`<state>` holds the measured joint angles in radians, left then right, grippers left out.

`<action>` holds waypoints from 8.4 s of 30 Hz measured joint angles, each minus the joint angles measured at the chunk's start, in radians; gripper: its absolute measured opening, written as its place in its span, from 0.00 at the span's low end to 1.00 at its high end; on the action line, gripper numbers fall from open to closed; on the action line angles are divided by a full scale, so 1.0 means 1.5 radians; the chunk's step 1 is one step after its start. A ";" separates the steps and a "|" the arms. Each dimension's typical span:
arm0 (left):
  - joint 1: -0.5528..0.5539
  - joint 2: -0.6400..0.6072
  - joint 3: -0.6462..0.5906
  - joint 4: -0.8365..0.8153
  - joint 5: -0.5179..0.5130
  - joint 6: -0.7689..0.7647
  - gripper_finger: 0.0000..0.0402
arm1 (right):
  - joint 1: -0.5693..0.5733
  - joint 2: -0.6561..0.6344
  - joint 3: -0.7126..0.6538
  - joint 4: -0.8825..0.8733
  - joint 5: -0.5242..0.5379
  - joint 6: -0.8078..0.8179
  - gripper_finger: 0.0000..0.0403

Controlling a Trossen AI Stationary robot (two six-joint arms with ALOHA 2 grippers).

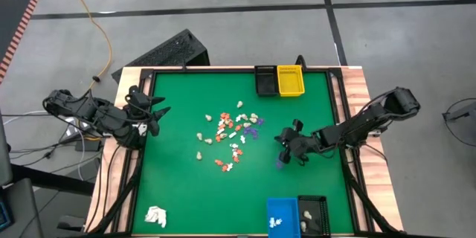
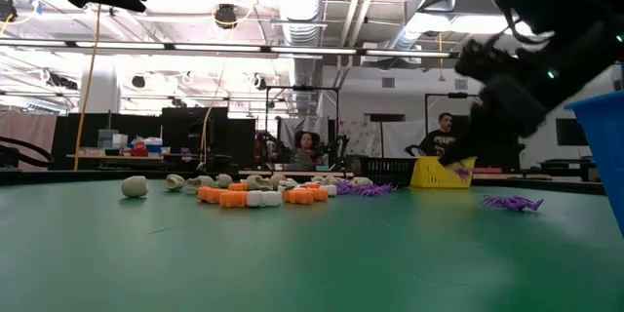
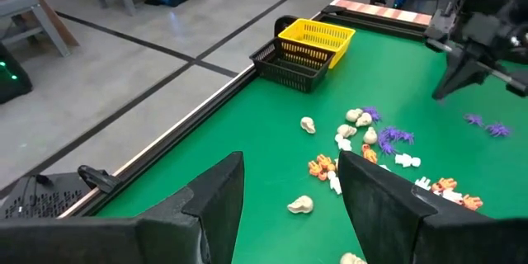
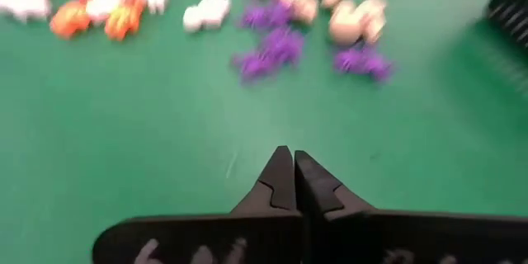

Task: Sort Halloween decoration
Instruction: Put the violet spider toy into the yellow basket

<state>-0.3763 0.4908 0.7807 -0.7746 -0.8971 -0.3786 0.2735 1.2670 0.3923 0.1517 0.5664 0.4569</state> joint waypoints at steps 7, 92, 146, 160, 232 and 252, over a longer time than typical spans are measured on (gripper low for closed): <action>0.000 0.000 0.000 0.000 0.000 0.012 0.47 | -0.104 -0.113 0.000 0.009 0.073 -0.066 0.00; 0.000 0.000 0.000 -0.017 0.000 -0.007 0.47 | 0.230 0.213 0.003 0.014 0.140 0.331 0.18; 0.000 0.000 0.000 -0.017 0.000 0.012 0.47 | -0.491 -0.093 0.002 0.050 0.027 -0.051 0.14; 0.000 0.000 0.000 -0.017 0.009 0.011 0.47 | -0.398 -0.093 0.002 -0.018 -0.103 -0.023 0.35; 0.000 0.000 0.000 -0.029 0.014 0.022 0.47 | -0.328 0.312 0.021 0.359 0.042 0.009 0.48; 0.000 0.000 0.000 -0.058 0.018 0.012 0.47 | -0.272 0.284 0.047 0.288 0.043 0.114 0.02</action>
<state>-0.3760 0.4909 0.7803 -0.8622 -0.8707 -0.3603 -0.1343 1.6931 0.4625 0.5831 0.6312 0.6279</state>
